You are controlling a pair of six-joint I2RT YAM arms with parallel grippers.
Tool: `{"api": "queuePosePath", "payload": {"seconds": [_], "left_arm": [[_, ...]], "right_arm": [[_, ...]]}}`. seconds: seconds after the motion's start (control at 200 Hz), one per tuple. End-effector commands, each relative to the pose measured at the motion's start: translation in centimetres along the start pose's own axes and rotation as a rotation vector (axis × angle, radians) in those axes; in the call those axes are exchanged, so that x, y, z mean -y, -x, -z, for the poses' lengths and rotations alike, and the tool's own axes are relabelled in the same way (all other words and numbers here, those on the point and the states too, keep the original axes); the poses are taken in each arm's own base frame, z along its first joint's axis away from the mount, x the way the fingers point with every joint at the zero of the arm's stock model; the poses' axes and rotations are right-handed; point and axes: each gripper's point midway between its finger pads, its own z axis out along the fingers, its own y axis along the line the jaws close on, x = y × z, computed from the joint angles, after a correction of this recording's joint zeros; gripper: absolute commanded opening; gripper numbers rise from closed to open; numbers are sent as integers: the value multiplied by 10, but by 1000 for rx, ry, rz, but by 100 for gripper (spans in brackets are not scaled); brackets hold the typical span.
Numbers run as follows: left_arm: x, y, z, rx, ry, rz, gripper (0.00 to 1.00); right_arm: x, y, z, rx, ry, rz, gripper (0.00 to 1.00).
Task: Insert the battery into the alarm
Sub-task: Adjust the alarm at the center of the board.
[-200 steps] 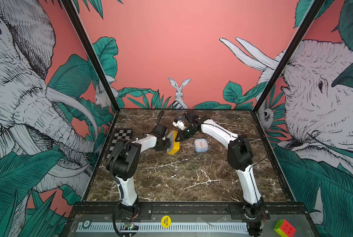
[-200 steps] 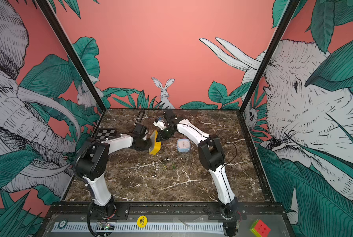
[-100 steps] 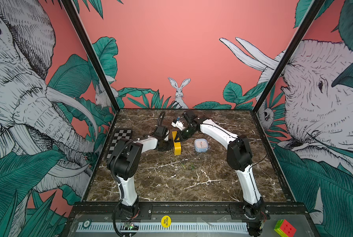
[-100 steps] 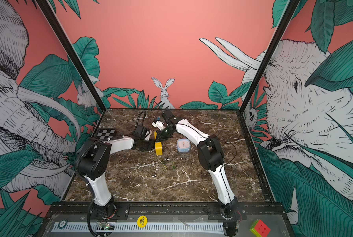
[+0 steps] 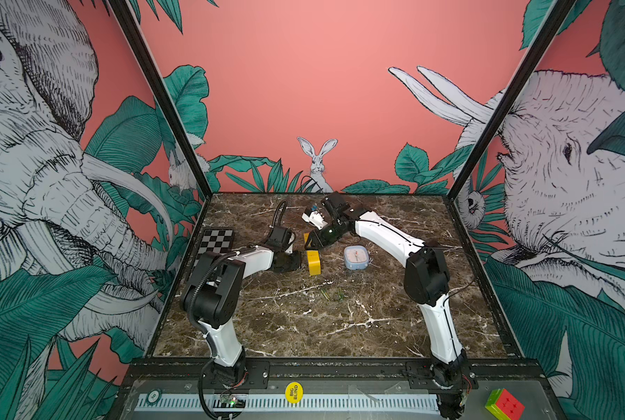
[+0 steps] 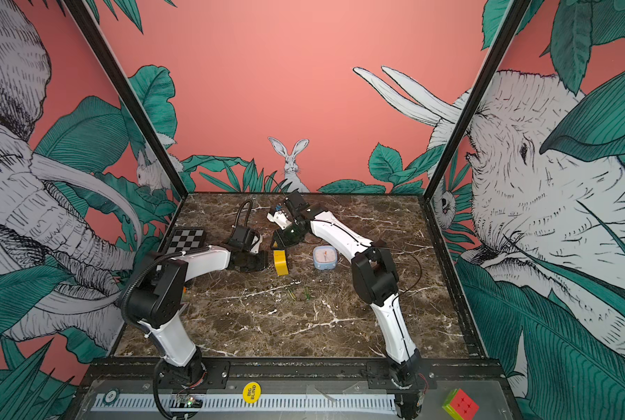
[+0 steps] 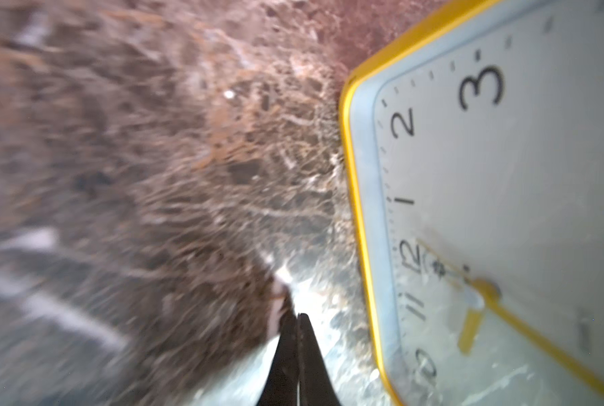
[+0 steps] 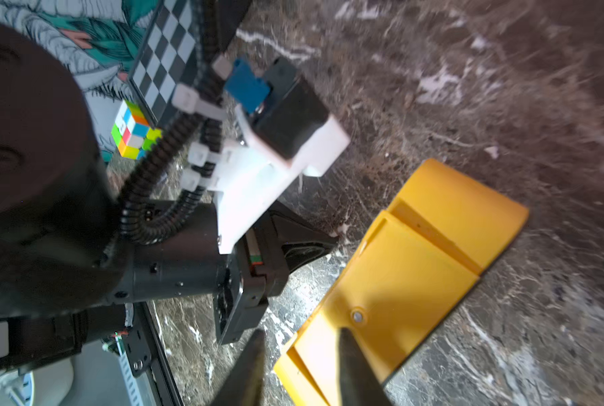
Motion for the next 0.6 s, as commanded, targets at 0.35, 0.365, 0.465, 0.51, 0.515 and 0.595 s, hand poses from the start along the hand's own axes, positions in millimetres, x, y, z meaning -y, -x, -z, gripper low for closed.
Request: {"api": "queuePosePath", "payload": {"seconds": [0.35, 0.365, 0.465, 0.51, 0.515, 0.595], "left_arm": [[5, 64, 89, 213, 120, -95, 38], [4, 64, 89, 214, 122, -94, 39], [0, 63, 90, 215, 128, -83, 39], [-2, 61, 89, 212, 134, -77, 39], [-3, 61, 89, 212, 134, -77, 39], [-6, 58, 88, 208, 138, -68, 40]], "right_arm": [[26, 8, 9, 44, -221, -26, 76], [26, 7, 7, 40, -223, -27, 76], [30, 5, -5, 7, -245, -31, 76], [30, 5, -11, -5, -239, -31, 76], [30, 6, -11, -5, -237, -32, 75], [29, 5, -21, -26, -231, -33, 74]]}}
